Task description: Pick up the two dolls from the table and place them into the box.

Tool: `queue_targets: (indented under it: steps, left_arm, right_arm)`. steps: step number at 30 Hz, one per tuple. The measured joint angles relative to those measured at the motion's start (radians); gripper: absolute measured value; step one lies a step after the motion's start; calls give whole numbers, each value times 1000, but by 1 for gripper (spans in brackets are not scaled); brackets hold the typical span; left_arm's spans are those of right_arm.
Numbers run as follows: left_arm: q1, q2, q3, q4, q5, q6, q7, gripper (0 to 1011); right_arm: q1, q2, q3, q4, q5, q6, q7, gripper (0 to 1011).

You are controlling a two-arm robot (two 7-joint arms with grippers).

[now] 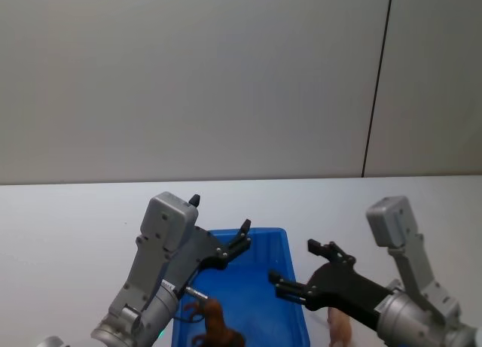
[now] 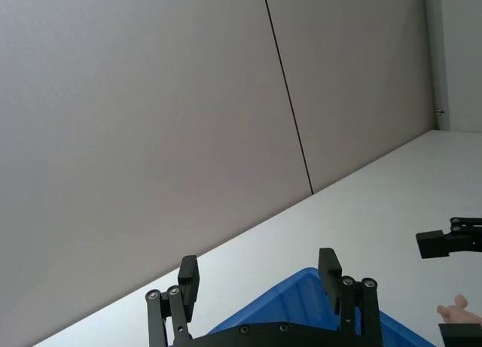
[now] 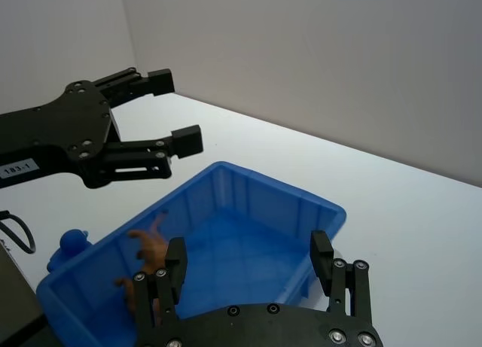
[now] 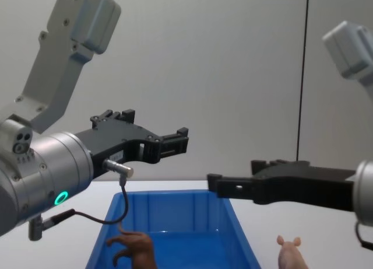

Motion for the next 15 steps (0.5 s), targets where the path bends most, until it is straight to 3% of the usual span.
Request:
queue_targets:
  steps: [15]
  left_arm:
    - [0,0,0,0,0,0,0,1001]
  right_arm:
    - [-80,87,45,-62,39,-10,-65,1001]
